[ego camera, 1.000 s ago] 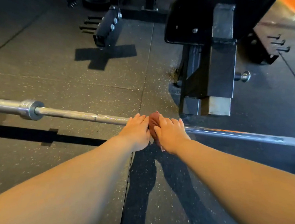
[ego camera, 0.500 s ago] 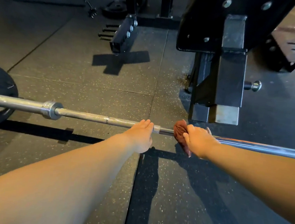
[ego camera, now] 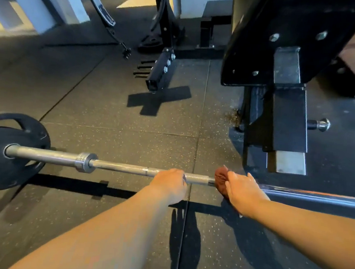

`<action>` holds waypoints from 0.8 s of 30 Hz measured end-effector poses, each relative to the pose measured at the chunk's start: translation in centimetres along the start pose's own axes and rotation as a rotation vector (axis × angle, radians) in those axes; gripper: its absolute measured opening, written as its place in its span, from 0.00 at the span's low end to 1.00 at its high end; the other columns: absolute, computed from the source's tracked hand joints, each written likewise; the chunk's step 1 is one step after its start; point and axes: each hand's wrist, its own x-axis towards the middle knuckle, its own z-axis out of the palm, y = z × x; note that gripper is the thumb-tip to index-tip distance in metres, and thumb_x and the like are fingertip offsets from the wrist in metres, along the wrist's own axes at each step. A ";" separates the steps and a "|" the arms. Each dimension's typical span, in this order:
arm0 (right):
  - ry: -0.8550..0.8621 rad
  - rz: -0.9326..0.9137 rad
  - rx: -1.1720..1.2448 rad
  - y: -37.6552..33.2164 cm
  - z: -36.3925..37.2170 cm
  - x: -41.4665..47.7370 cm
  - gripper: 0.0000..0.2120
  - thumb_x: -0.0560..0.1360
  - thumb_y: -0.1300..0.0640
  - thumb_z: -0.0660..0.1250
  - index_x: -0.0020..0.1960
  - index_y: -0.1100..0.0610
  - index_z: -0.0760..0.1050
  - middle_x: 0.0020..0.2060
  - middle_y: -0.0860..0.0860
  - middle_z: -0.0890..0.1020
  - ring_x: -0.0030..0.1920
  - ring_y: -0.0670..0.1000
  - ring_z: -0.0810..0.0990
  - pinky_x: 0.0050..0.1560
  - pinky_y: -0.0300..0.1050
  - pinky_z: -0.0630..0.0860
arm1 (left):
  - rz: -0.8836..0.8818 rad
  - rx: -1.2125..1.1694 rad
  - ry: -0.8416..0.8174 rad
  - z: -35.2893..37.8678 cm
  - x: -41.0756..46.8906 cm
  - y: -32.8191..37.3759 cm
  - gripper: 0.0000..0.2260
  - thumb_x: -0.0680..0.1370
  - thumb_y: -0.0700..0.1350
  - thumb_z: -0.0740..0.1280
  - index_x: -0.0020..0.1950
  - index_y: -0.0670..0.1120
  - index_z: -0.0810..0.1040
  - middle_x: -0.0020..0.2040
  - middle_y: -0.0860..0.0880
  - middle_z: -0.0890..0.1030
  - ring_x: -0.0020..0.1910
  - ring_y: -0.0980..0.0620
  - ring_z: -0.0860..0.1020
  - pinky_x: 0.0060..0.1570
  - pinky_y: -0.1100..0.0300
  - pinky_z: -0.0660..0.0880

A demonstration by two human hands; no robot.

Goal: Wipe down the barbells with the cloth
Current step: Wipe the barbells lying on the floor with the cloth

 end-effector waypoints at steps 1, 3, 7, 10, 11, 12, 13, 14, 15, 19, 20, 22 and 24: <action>0.002 -0.017 0.045 -1.7 0.0 0.5 0.13 0.84 0.57 0.60 0.68 0.55 0.72 0.62 0.52 0.78 0.63 0.55 0.77 0.76 0.61 0.60 | 0.012 -0.047 0.099 0.8 -0.1 -0.5 0.12 0.84 0.48 0.57 0.64 0.49 0.76 0.59 0.49 0.78 0.56 0.46 0.77 0.61 0.47 0.75; 0.057 -0.049 0.120 -5.3 0.5 2.3 0.16 0.84 0.57 0.58 0.71 0.55 0.68 0.66 0.52 0.75 0.68 0.56 0.72 0.78 0.61 0.55 | 0.037 -0.077 0.296 2.4 0.1 -1.7 0.10 0.84 0.47 0.59 0.61 0.50 0.77 0.58 0.51 0.79 0.58 0.48 0.75 0.67 0.50 0.70; 0.088 -0.136 0.134 -10.2 2.0 5.5 0.21 0.84 0.55 0.57 0.76 0.57 0.60 0.71 0.54 0.70 0.72 0.58 0.67 0.78 0.60 0.56 | -0.005 -0.209 0.437 3.8 1.2 -2.9 0.06 0.82 0.44 0.59 0.51 0.50 0.76 0.52 0.49 0.79 0.56 0.46 0.76 0.67 0.50 0.67; 0.040 -0.182 0.061 -9.8 1.0 6.5 0.16 0.83 0.54 0.60 0.69 0.57 0.67 0.64 0.57 0.75 0.60 0.60 0.77 0.61 0.58 0.73 | -0.008 -0.244 0.404 3.3 2.4 -4.3 0.07 0.83 0.45 0.57 0.47 0.53 0.71 0.48 0.53 0.76 0.54 0.47 0.75 0.72 0.51 0.62; 0.032 -0.202 0.006 -9.9 0.7 6.7 0.15 0.82 0.57 0.62 0.68 0.58 0.70 0.62 0.58 0.74 0.56 0.62 0.78 0.55 0.58 0.76 | 0.002 -0.227 0.429 3.1 2.9 -4.7 0.08 0.84 0.46 0.56 0.46 0.53 0.69 0.47 0.53 0.76 0.53 0.47 0.75 0.70 0.52 0.64; 0.028 -0.206 -0.058 -10.4 0.5 6.9 0.15 0.81 0.59 0.64 0.67 0.60 0.72 0.60 0.59 0.72 0.54 0.63 0.78 0.51 0.58 0.75 | 0.004 -0.207 0.449 3.1 3.2 -4.8 0.09 0.84 0.47 0.55 0.44 0.53 0.68 0.46 0.54 0.75 0.52 0.48 0.75 0.68 0.52 0.65; 0.033 -0.181 -0.078 -11.0 0.5 7.0 0.16 0.80 0.59 0.64 0.68 0.60 0.72 0.61 0.59 0.71 0.53 0.64 0.78 0.49 0.57 0.74 | 0.019 -0.192 0.476 3.5 3.4 -4.8 0.10 0.84 0.47 0.53 0.44 0.54 0.68 0.45 0.54 0.75 0.51 0.49 0.75 0.67 0.53 0.65; 0.051 -0.147 -0.063 -11.6 0.7 7.2 0.19 0.81 0.58 0.62 0.71 0.59 0.70 0.63 0.58 0.70 0.55 0.63 0.77 0.51 0.57 0.73 | 0.023 -0.222 0.505 4.1 3.6 -4.5 0.12 0.84 0.48 0.52 0.44 0.54 0.70 0.44 0.55 0.76 0.49 0.50 0.75 0.67 0.54 0.63; 0.063 -0.118 -0.018 -12.1 0.9 7.5 0.22 0.83 0.56 0.58 0.76 0.57 0.64 0.66 0.57 0.70 0.57 0.63 0.77 0.54 0.58 0.71 | 0.020 -0.271 0.535 4.9 3.7 -4.5 0.13 0.82 0.49 0.51 0.44 0.53 0.73 0.43 0.55 0.76 0.48 0.51 0.76 0.68 0.55 0.62; 0.035 -0.141 0.113 -10.9 0.6 8.1 0.23 0.87 0.47 0.47 0.78 0.56 0.56 0.67 0.59 0.75 0.64 0.63 0.76 0.61 0.60 0.70 | 0.069 -0.212 0.732 7.9 5.0 -6.4 0.13 0.75 0.48 0.55 0.45 0.49 0.80 0.38 0.54 0.77 0.39 0.48 0.81 0.61 0.53 0.66; 0.022 -0.156 0.134 -10.1 0.2 8.0 0.21 0.87 0.47 0.48 0.75 0.57 0.61 0.66 0.59 0.76 0.63 0.64 0.76 0.61 0.59 0.71 | 0.095 -0.153 0.750 8.2 5.5 -7.1 0.13 0.74 0.47 0.57 0.44 0.48 0.81 0.38 0.53 0.78 0.37 0.48 0.81 0.60 0.53 0.67; -0.028 -0.160 0.138 -8.7 -0.4 7.7 0.18 0.87 0.50 0.49 0.70 0.59 0.67 0.64 0.61 0.77 0.61 0.65 0.78 0.59 0.58 0.73 | 0.143 -0.148 0.784 8.8 6.0 -7.6 0.13 0.74 0.47 0.58 0.46 0.49 0.83 0.39 0.53 0.79 0.41 0.51 0.80 0.63 0.54 0.66; -0.035 -0.132 0.058 -8.3 -0.7 7.7 0.18 0.88 0.55 0.49 0.70 0.62 0.69 0.63 0.62 0.76 0.59 0.66 0.78 0.56 0.59 0.74 | 0.148 -0.167 0.890 9.0 6.4 -7.6 0.13 0.74 0.48 0.59 0.47 0.50 0.83 0.41 0.55 0.80 0.45 0.55 0.75 0.68 0.57 0.61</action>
